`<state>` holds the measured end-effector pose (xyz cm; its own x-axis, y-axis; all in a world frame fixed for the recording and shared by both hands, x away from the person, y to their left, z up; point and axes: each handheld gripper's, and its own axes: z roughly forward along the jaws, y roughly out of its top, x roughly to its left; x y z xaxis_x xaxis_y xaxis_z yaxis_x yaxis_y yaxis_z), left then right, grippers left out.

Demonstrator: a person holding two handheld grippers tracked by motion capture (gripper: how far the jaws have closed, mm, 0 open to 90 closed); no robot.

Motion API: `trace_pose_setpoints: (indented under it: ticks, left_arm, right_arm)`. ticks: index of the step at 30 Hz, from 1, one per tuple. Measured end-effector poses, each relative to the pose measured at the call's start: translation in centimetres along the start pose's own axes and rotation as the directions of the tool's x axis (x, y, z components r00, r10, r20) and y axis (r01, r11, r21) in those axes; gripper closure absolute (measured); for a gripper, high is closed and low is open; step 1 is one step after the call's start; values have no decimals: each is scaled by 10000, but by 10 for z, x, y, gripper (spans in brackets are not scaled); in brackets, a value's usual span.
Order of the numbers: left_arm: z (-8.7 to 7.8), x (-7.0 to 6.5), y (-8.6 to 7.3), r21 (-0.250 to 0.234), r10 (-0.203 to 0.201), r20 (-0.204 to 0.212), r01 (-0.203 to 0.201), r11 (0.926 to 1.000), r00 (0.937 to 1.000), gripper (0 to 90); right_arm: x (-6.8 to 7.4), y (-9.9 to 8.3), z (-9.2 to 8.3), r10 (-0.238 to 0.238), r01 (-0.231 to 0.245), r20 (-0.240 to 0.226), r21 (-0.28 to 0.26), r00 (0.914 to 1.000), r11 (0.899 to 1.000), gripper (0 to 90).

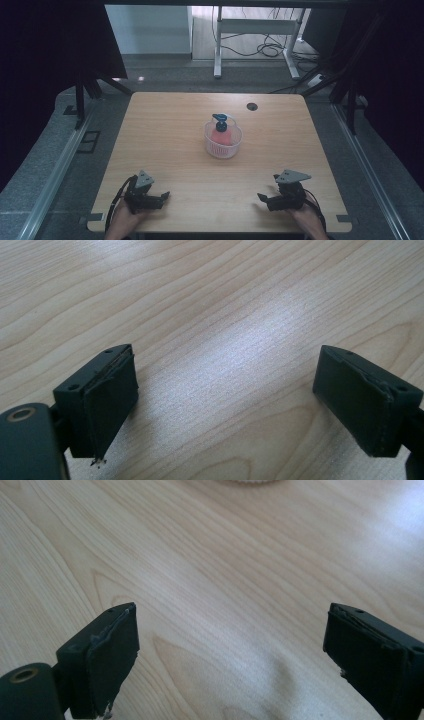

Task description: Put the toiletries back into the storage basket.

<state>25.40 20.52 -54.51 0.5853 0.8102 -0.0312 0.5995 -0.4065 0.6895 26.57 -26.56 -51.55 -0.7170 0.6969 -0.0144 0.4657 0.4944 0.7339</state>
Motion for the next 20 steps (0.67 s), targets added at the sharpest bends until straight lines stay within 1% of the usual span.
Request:
trace_pose_setpoints:
  ticks: [10,12,13,15,20]
  left_arm:
    - [0,0,0,-2,-22,-5,22,10000,10000,105]
    - [0,0,0,2,-24,-6,24,10000,10000,105]
    - [0,0,0,2,-26,-9,26,10000,10000,105]
    - [0,0,0,1,-26,-9,26,10000,10000,105]
    - [0,0,0,4,-17,-8,17,10000,10000,105]
  right_arm:
    - [2,-14,13,225,-223,-51,349,9997,9991,50]
    - [3,-17,16,185,-180,-99,476,9998,9987,49]
    - [4,-18,18,161,-156,-83,523,9998,9985,23]
    - [5,-19,19,118,-114,-86,502,9999,9987,0]
    - [5,-19,20,105,-102,-71,491,9999,9987,0]
